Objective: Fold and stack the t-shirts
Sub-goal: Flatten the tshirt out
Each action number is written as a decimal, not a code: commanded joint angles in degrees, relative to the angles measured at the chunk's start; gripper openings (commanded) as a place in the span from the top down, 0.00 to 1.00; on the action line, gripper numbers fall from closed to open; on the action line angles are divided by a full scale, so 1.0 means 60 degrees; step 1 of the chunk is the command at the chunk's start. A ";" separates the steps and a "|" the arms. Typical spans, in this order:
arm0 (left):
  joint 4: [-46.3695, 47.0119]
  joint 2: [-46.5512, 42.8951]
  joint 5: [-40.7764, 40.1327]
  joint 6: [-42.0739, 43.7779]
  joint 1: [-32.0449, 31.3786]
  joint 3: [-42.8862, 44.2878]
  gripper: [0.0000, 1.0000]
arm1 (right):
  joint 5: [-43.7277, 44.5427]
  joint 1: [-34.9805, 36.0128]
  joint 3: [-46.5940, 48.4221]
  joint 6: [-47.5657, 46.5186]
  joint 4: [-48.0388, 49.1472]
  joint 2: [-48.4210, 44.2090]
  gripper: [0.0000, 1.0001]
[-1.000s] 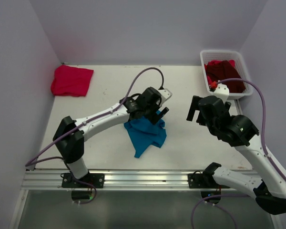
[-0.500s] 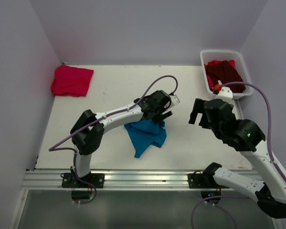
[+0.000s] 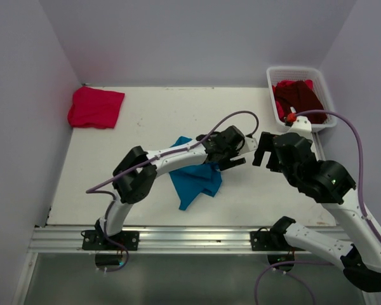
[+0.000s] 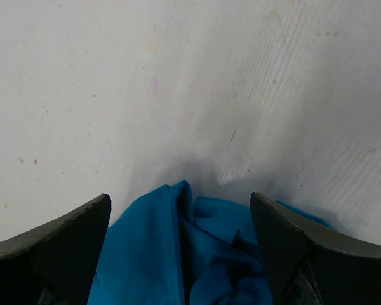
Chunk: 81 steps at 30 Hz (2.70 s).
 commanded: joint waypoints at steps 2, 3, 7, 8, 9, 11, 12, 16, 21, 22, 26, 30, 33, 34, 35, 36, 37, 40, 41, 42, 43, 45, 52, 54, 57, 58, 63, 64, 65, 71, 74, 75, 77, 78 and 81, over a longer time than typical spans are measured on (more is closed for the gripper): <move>-0.0092 0.0575 -0.0239 0.0330 0.0007 0.0198 0.06 | 0.0101 0.0026 0.0218 -0.0102 -0.0092 -0.0097 0.01; -0.0106 0.0634 -0.0385 0.0316 0.0007 0.0227 0.06 | 0.0130 0.0026 0.0218 -0.0116 -0.0136 -0.0126 0.01; -0.0296 0.0781 -0.0693 0.0257 -0.0008 0.0432 0.08 | 0.0203 0.0011 0.0203 -0.0073 -0.0223 -0.0184 0.01; -0.0355 0.0752 -0.0766 0.0257 -0.0022 0.0447 0.09 | 0.0203 0.0040 0.0174 -0.0058 -0.0238 -0.0199 0.01; -0.0414 0.0737 -0.0999 0.0243 -0.0037 0.0462 0.09 | 0.0218 0.0026 0.0159 -0.0058 -0.0239 -0.0214 0.01; -0.0531 0.0650 -0.1293 0.0228 -0.0139 0.0462 0.10 | 0.0218 0.0026 0.0130 -0.0043 -0.0239 -0.0229 0.01; -0.0589 0.0606 -0.1497 0.0228 -0.0183 0.0462 0.10 | 0.0218 0.0040 0.0115 -0.0029 -0.0224 -0.0229 0.01; -0.1320 0.0342 -0.1719 -0.0195 -0.0549 0.0448 0.11 | 0.0189 0.0026 0.0042 0.0030 -0.0195 -0.0229 0.01; -0.1937 0.0195 -0.1734 -0.0665 -0.0813 0.0214 0.13 | 0.0072 0.0026 -0.0017 0.0059 -0.0092 -0.0199 0.01; -0.2083 0.0123 -0.1748 -0.0840 -0.0872 0.0155 0.14 | 0.0057 0.0011 -0.0031 0.0059 -0.0078 -0.0185 0.01; -0.2289 -0.0083 -0.1909 -0.1193 -0.1121 0.0096 0.15 | -0.0002 0.0026 -0.0031 0.0059 -0.0034 -0.0155 0.01; -0.2319 -0.0171 -0.1997 -0.1325 -0.1253 -0.0020 0.15 | -0.0060 0.0040 -0.0017 0.0074 -0.0004 -0.0155 0.01; -0.2245 -0.0025 -0.2143 -0.1325 -0.1268 -0.0065 0.15 | -0.0134 0.0026 0.0013 0.0059 -0.0048 -0.0199 0.01; -0.2245 0.0048 -0.2129 -0.1339 -0.1268 -0.0036 0.15 | -0.0119 0.0026 0.0042 0.0059 -0.0063 -0.0243 0.01; -0.2231 0.0078 -0.2100 -0.1369 -0.1268 -0.0036 0.16 | -0.0119 0.0040 0.0056 0.0059 -0.0077 -0.0258 0.01; -0.2158 0.0092 -0.2056 -0.1369 -0.1268 -0.0051 0.16 | -0.0076 0.0026 0.0042 0.0074 -0.0106 -0.0287 0.01; -0.2099 0.0151 -0.2027 -0.1383 -0.1268 -0.0051 0.16 | -0.0075 0.0026 0.0071 0.0059 -0.0121 -0.0302 0.01; -0.1997 0.0268 -0.1968 -0.1384 -0.1253 -0.0021 0.21 | -0.0046 0.0041 0.0115 0.0074 -0.0238 -0.0346 0.02; -0.1996 0.0312 -0.1968 -0.1355 -0.1253 -0.0007 0.24 | -0.0046 0.0026 0.0115 0.0074 -0.0253 -0.0360 0.02; -0.2011 0.0385 -0.1968 -0.1340 -0.1239 0.0037 0.29 | -0.0046 0.0026 0.0115 0.0074 -0.0282 -0.0389 0.02; -0.2040 0.0415 -0.1954 -0.1340 -0.1238 0.0052 0.31 | -0.0060 0.0026 0.0130 0.0074 -0.0283 -0.0404 0.02; -0.2011 0.0459 -0.1910 -0.1369 -0.1209 0.0052 0.38 | -0.0075 0.0040 0.0159 0.0074 -0.0283 -0.0434 0.03; -0.1792 0.0547 -0.1734 -0.1383 -0.1136 -0.0021 0.43 | -0.0119 0.0040 0.0188 0.0045 -0.0326 -0.0536 0.04; -0.1747 0.0532 -0.1588 -0.1384 -0.1092 -0.0080 0.43 | -0.0119 0.0026 0.0188 0.0059 -0.0341 -0.0565 0.04; -0.1528 0.0532 -0.1441 -0.1413 -0.1048 -0.0168 0.43 | -0.0119 0.0026 0.0188 0.0045 -0.0341 -0.0595 0.04; -0.1469 0.0532 -0.1383 -0.1427 -0.1033 -0.0197 0.43 | -0.0134 0.0026 0.0188 0.0045 -0.0327 -0.0595 0.04; -0.1352 0.0649 -0.1133 -0.1501 -0.0931 -0.0241 0.46 | -0.0104 0.0026 0.0145 0.0059 -0.0341 -0.0610 0.04; -0.1308 0.0707 -0.1119 -0.1515 -0.0916 -0.0241 0.47 | -0.0119 0.0026 0.0159 0.0045 -0.0341 -0.0609 0.04; -0.1293 0.0751 -0.1090 -0.1515 -0.0887 -0.0241 0.49 | -0.0090 0.0026 0.0159 0.0045 -0.0341 -0.0609 0.04; -0.1000 0.0810 -0.0971 -0.1603 -0.0755 -0.0271 0.97 | -0.0177 0.0026 0.0130 -0.0028 -0.0268 -0.0595 0.06; -0.0869 0.0752 -0.1132 -0.1632 -0.0740 -0.0285 1.00 | -0.0251 0.0026 0.0130 -0.0043 -0.0224 -0.0595 0.06; -0.0796 0.0665 -0.1162 -0.1647 -0.0726 -0.0300 1.00 | -0.0251 0.0026 0.0130 -0.0058 -0.0209 -0.0595 0.07; -0.0722 0.0533 -0.1308 -0.1676 -0.0726 -0.0285 1.00 | -0.0280 0.0026 0.0130 -0.0058 -0.0195 -0.0610 0.07; -0.0635 0.0358 -0.1367 -0.1691 -0.0726 -0.0271 1.00 | -0.0280 0.0026 0.0130 -0.0058 -0.0195 -0.0624 0.07; -0.0444 -0.0110 -0.1747 -0.1706 -0.0726 -0.0212 1.00 | -0.0295 0.0026 0.0086 -0.0073 -0.0151 -0.0624 0.07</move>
